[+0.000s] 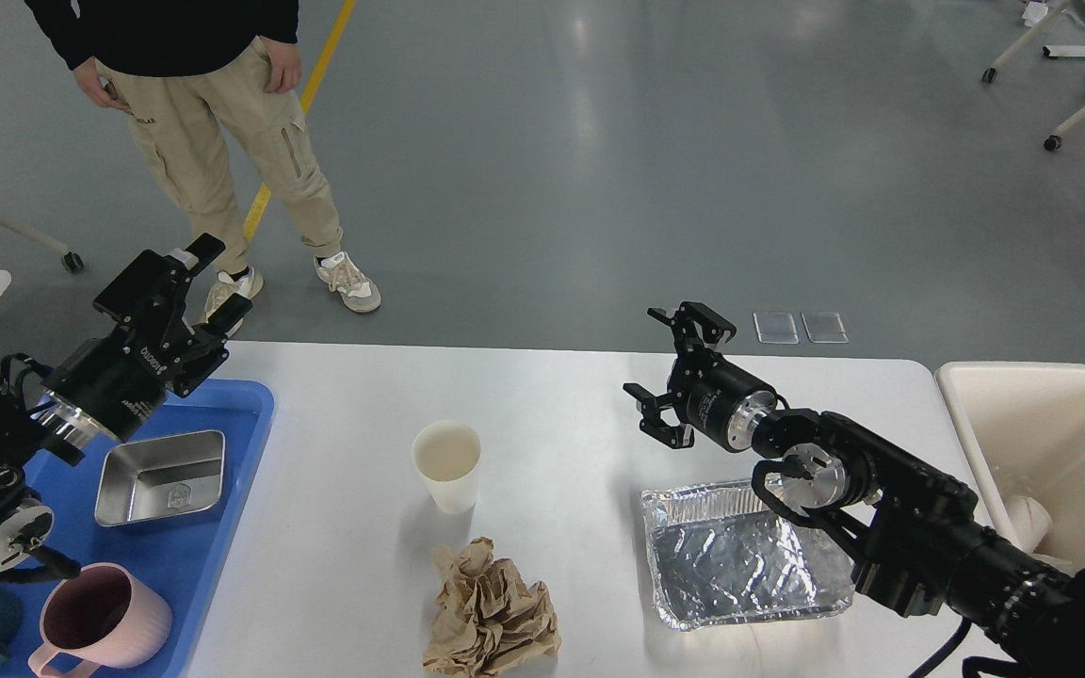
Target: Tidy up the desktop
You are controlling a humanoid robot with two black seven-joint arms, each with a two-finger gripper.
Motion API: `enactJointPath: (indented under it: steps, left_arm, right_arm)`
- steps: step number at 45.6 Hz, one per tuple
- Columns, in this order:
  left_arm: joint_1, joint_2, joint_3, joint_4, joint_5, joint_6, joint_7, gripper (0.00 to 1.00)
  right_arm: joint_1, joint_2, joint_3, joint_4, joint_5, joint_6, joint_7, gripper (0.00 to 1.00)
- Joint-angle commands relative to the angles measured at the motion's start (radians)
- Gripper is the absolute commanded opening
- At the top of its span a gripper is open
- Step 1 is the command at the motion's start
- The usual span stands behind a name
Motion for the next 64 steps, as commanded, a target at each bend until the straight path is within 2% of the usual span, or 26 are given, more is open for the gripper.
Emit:
enactJointPath:
  steps: [1,4,9,12,17,21,26,31,36,39,46,48,58,61,64]
  left_arm:
    - [0.01,0.021,-0.016,0.03,-0.018,-0.014,0.011,0.97]
    - [0.013,0.038,-0.02,0.032,-0.049,-0.035,0.022,0.97]
    - [0.013,0.026,-0.025,0.037,-0.162,-0.043,0.097,0.97]
    - [0.015,0.004,-0.033,0.04,-0.268,-0.043,0.123,0.97]
    - [0.022,-0.031,-0.068,0.041,-0.359,-0.05,0.136,0.98]
    - [0.039,-0.056,-0.114,0.041,-0.377,-0.054,0.163,0.98]
    - [0.061,-0.096,-0.168,0.041,-0.418,-0.057,0.226,0.98]
    - [0.062,-0.128,-0.177,0.043,-0.475,-0.046,0.301,0.98]
    - [0.062,-0.135,-0.185,0.057,-0.567,-0.046,0.356,0.98]
    - [0.064,-0.139,-0.183,0.075,-0.613,-0.049,0.37,0.98]
    - [0.064,-0.143,-0.162,0.115,-0.61,-0.031,0.352,0.98]
    - [0.059,-0.14,-0.154,0.151,-0.603,-0.031,0.361,0.98]
    - [0.05,-0.145,-0.152,0.221,-0.62,-0.115,0.389,0.98]
    - [0.049,-0.151,-0.171,0.221,-0.627,-0.13,0.441,0.98]
    - [0.05,-0.166,-0.194,0.221,-0.681,-0.132,0.522,0.98]
  right_arm:
    - [0.0,-0.002,0.001,0.001,0.0,0.0,0.0,1.0]
    - [0.0,0.002,0.001,0.002,0.0,-0.002,0.0,1.0]
    - [-0.006,0.005,0.0,0.002,-0.002,-0.008,0.0,1.0]
    - [-0.006,0.006,0.0,0.005,-0.002,-0.009,0.0,1.0]
    - [-0.006,0.0,-0.002,0.008,-0.002,-0.014,0.0,1.0]
    - [-0.005,-0.002,-0.023,0.01,-0.002,-0.014,0.0,1.0]
    - [-0.003,-0.003,-0.032,0.01,-0.002,-0.015,0.0,1.0]
    - [-0.002,-0.003,-0.034,0.008,-0.002,-0.017,0.0,1.0]
    - [0.0,-0.005,-0.04,0.007,-0.002,-0.022,0.0,1.0]
    - [0.001,-0.005,-0.051,0.007,-0.002,-0.023,0.0,1.0]
    - [0.004,-0.009,-0.052,0.005,-0.002,-0.029,0.0,1.0]
    - [0.004,-0.009,-0.052,0.005,-0.002,-0.031,0.0,1.0]
    - [0.004,-0.011,-0.052,0.007,-0.002,-0.031,0.0,1.0]
    - [0.003,-0.011,-0.052,0.007,-0.002,-0.031,0.0,1.0]
    - [0.003,-0.009,-0.052,0.008,-0.002,-0.031,0.0,1.0]
